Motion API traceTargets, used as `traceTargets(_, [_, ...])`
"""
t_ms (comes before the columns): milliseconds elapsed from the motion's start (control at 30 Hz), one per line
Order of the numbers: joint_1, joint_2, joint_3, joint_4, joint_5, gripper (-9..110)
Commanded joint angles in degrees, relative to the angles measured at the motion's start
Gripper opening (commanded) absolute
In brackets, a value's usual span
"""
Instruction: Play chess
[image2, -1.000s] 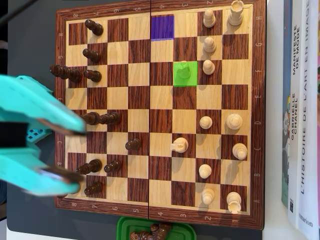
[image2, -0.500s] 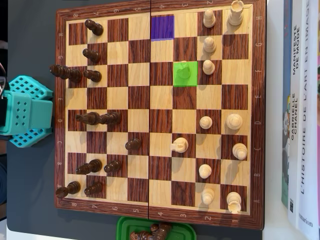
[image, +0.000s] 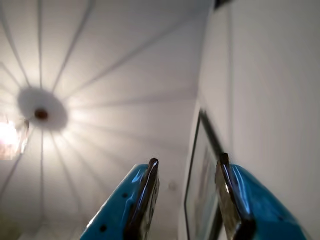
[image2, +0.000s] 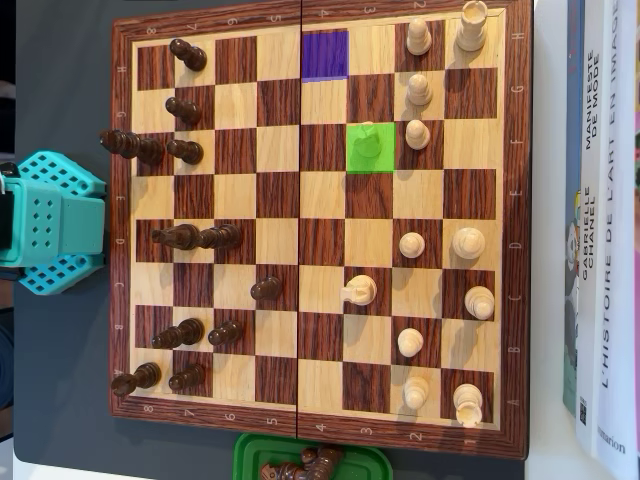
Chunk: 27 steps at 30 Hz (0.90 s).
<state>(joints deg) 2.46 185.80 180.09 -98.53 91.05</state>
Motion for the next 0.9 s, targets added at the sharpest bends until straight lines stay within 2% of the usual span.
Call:
traceTargets(0, [-0.4, -0.3, 1.2, -3.6, -0.4, 17])
traceTargets(333, [-0.3, -0.2, 1.2, -4.9, -0.4, 17])
traceTargets(500, [-0.4, -0.2, 1.2, -4.9, -4.7, 17])
traceTargets(867, [-0.3, -0.2, 1.2, -4.8, -3.8, 17])
